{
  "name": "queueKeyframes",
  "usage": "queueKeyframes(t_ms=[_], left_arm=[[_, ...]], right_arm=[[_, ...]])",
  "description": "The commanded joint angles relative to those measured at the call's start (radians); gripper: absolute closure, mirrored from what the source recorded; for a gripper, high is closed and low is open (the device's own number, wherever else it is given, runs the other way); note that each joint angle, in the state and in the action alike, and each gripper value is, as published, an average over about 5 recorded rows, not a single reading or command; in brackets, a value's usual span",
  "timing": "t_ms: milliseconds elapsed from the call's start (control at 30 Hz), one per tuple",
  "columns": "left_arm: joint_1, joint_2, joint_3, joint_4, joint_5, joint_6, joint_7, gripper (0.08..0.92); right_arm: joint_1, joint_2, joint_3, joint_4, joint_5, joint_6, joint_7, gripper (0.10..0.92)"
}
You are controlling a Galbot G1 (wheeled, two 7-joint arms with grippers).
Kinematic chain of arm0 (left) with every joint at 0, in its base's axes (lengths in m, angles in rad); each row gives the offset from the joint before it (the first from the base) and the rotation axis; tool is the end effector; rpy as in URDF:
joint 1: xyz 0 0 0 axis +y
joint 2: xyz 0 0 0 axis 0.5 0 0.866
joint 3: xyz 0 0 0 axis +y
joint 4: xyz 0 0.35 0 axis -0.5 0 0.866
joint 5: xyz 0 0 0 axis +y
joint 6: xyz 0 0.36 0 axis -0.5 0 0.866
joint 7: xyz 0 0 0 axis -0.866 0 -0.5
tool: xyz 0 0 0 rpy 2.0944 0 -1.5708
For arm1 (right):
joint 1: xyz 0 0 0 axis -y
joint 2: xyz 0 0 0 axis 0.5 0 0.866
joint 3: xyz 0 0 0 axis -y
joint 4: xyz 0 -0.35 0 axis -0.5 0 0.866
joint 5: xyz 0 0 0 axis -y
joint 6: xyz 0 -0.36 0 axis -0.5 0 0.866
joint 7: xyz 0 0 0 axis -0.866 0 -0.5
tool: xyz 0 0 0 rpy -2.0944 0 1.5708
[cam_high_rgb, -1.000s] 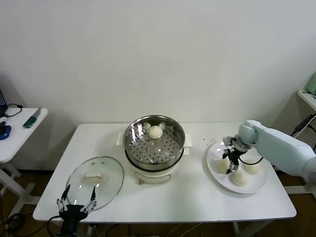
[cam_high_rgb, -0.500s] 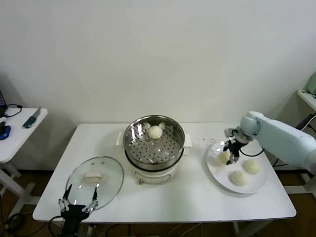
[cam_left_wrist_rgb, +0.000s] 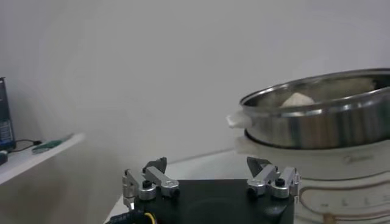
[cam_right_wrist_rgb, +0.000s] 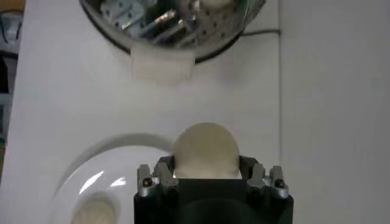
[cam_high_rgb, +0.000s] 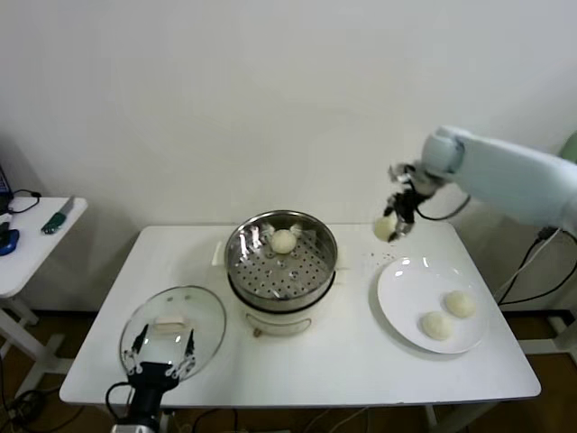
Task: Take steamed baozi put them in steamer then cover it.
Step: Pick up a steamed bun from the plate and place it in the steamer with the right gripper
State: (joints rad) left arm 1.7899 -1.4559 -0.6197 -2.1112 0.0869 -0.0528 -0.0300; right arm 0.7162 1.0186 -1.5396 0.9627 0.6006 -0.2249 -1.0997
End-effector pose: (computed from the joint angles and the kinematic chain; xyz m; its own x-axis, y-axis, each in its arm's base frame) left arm 0.1179 0.0483 -0.3259 -0.9899 -0.0396 0.1362 -0.0063 0.9715 0.2368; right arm 0.6251 -0.0698 -0.0204 -0.1921 -0.1819 0.9644 -0.9799 -0.0188 -0.1988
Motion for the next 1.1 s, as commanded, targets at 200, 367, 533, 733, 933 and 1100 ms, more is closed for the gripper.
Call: queueKeyframes(t_ms=[200,367,533,733,933,1100], left_arm=[[0.005,0.012,0.040,-0.008,0.007,-0.018,0.002,0.177],[0.014,0.023,0.025,-0.007,-0.009,-0.024,0.002,0.177],[0.013,0.023,0.017,-0.005,-0.017,-0.022,0.002,0.177],[0.013,0.021,0.010,-0.003,-0.023,-0.021,0.001,0.177],[0.018,0.020,0.003,0.003,-0.029,-0.023,0.000,0.177],[0.027,0.020,-0.005,0.010,-0.035,-0.028,-0.001,0.177]], right_arm=[[0.187,0.358,-0.170,-0.008,0.439,-0.090,0.080,0.342],[0.115,0.428,-0.115,-0.048,0.451,-0.104,0.119,0.340],[0.038,0.495,-0.082,-0.096,0.433,-0.105,0.134,0.342],[-0.042,0.547,-0.067,-0.134,0.399,-0.102,0.134,0.340],[-0.114,0.579,-0.047,-0.167,0.361,-0.098,0.136,0.337],[-0.152,0.585,-0.039,-0.189,0.329,-0.095,0.132,0.331]])
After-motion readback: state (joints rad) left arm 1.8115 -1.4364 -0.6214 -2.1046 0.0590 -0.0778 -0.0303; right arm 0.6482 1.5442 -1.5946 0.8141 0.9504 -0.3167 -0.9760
